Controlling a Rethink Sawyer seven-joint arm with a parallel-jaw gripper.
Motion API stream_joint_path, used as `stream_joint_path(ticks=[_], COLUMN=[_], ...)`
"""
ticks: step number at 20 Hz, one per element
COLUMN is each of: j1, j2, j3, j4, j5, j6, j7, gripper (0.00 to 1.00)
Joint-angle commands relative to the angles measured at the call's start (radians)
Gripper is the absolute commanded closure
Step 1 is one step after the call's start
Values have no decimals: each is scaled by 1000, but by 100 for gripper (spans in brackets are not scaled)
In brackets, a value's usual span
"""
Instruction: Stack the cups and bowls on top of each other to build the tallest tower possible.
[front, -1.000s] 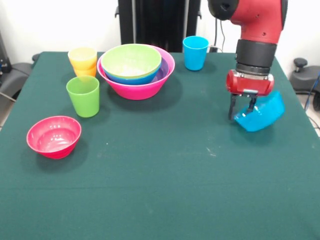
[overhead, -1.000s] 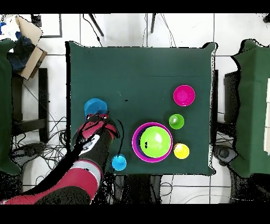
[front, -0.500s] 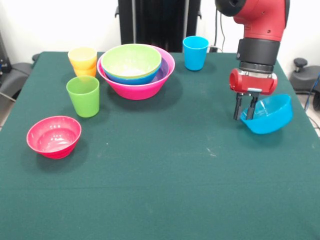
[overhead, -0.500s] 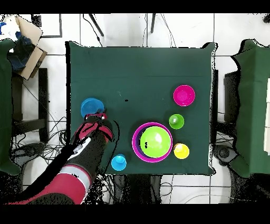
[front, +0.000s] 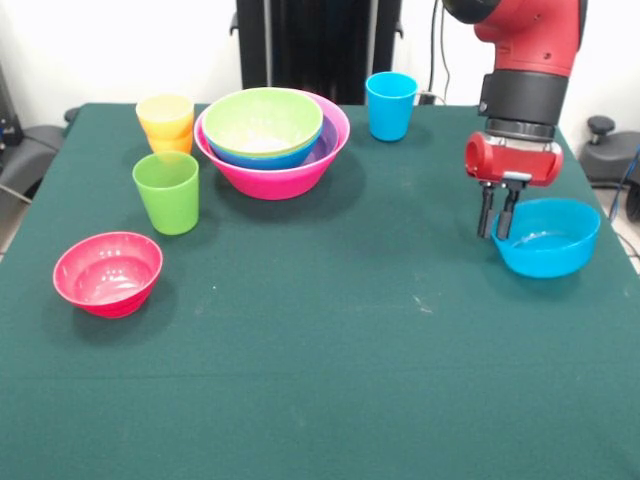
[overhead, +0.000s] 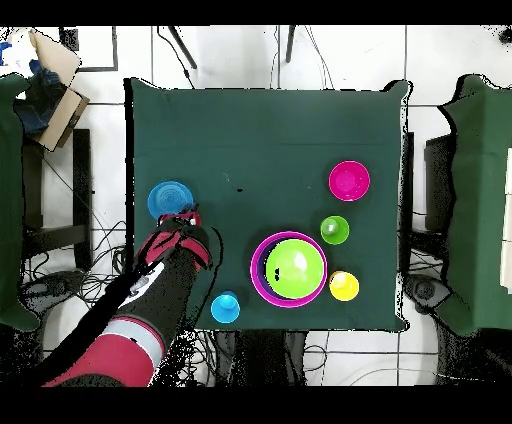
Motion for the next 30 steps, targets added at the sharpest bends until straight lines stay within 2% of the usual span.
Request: stream_joint_path(ticks=[1,5,12,14,22,30], j1=[-23,-58,-244,-289,-369,-426], j2=[7,-52,-332,-385,-445,-464], j3=[110,145,316,356,434,490], j4=[-12,30,204,233,236,250], j5=[-25,-49,-119,-122,-131,-176], j6=[69,117,317,363,455,454], j7=[41,22,-103,-131,-168,-177], gripper=[100,100,100,100,100,100])
